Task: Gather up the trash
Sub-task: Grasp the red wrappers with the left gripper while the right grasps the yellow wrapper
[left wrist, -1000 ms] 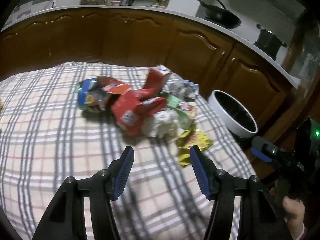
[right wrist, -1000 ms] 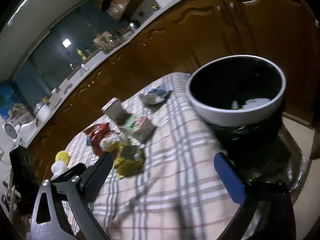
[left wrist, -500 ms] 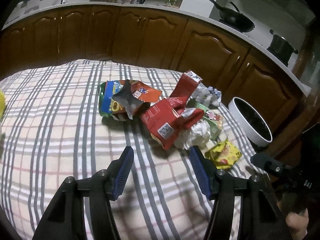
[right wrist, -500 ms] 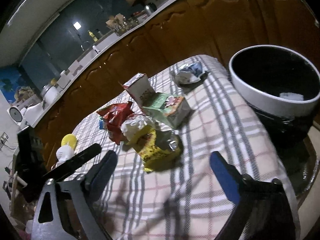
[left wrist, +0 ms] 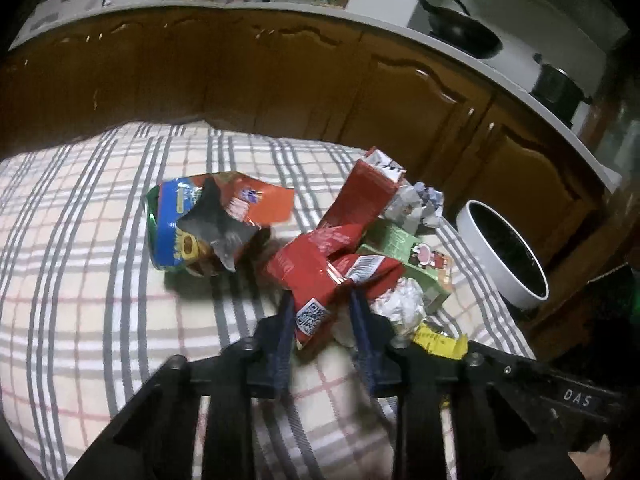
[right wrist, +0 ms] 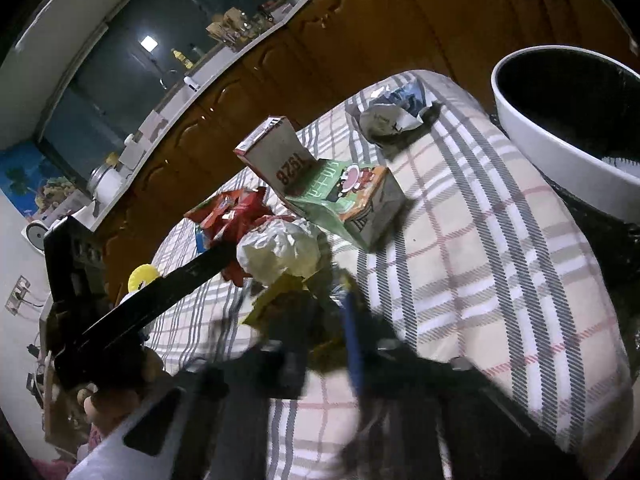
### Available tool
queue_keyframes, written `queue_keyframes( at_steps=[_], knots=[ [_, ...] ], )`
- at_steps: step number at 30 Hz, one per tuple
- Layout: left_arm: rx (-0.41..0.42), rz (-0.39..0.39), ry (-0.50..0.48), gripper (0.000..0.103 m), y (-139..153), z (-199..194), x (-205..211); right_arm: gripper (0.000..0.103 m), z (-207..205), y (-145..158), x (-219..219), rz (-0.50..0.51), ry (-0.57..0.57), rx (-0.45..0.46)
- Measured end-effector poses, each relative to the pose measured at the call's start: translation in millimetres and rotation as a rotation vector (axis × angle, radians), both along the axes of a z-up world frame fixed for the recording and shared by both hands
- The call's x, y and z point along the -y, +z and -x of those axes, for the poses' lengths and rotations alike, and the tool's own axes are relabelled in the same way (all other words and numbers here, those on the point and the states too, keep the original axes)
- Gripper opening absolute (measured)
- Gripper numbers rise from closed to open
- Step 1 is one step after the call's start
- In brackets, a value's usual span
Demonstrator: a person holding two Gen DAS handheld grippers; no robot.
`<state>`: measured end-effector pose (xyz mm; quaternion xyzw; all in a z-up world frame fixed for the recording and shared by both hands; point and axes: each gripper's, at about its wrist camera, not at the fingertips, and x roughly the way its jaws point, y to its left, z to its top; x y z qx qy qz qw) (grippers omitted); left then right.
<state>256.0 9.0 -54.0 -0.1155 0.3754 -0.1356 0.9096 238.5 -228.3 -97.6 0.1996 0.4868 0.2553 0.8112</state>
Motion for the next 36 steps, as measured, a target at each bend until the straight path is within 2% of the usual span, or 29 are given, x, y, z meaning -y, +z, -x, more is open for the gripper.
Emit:
queue_keyframes(
  at_steps=[1, 2, 3, 13, 16, 18, 20, 22, 25, 26, 27, 28, 30, 36],
  knots=[
    [0.006, -0.003, -0.006, 0.02, 0, 1, 1, 0.005, 1, 1, 1, 0.0, 0.002, 0.006],
    [0.011, -0.006, -0.01, 0.009, 0, 3, 1, 0.003, 3, 2, 2, 0.0, 0.003, 0.014],
    [0.011, -0.01, -0.016, 0.007, 0, 4, 2, 0.0, 5, 4, 3, 0.001, 0.004, 0.021],
    [0.041, 0.006, 0.002, 0.006, 12, 50, -16, 0.0, 21, 18, 8, 0.021, 0.016, 0.066],
    [0.046, 0.027, 0.014, 0.006, 17, 65, -25, 0.015, 23, 21, 7, 0.018, 0.01, 0.063],
    [0.051, 0.034, 0.017, 0.006, 21, 74, -29, 0.044, 23, 21, 5, 0.004, 0.011, 0.057],
    [0.058, 0.036, 0.017, 0.006, 25, 82, -30, 0.051, 21, 21, -1, 0.018, 0.025, 0.067],
    [0.062, 0.035, 0.015, 0.006, 28, 87, -31, 0.051, 19, 19, -10, 0.029, 0.049, 0.062],
    [0.061, 0.038, 0.011, 0.006, 31, 94, -33, 0.047, 17, 12, -22, 0.046, 0.079, 0.037],
    [0.06, 0.037, 0.01, 0.006, 31, 95, -33, 0.035, 18, 10, -23, 0.045, 0.084, 0.032],
    [0.06, 0.039, 0.009, 0.006, 32, 97, -32, 0.011, 19, 9, -24, 0.045, 0.089, 0.028],
    [0.06, 0.041, 0.007, 0.006, 33, 98, -32, 0.006, 21, 8, -24, 0.047, 0.09, 0.025],
    [0.063, 0.042, -0.005, 0.006, 35, 100, -28, 0.0, 25, 10, -20, 0.039, 0.082, 0.034],
    [0.087, 0.043, -0.074, 0.006, 45, 104, -2, 0.0, 34, 25, 11, 0.034, 0.031, 0.076]
  ],
)
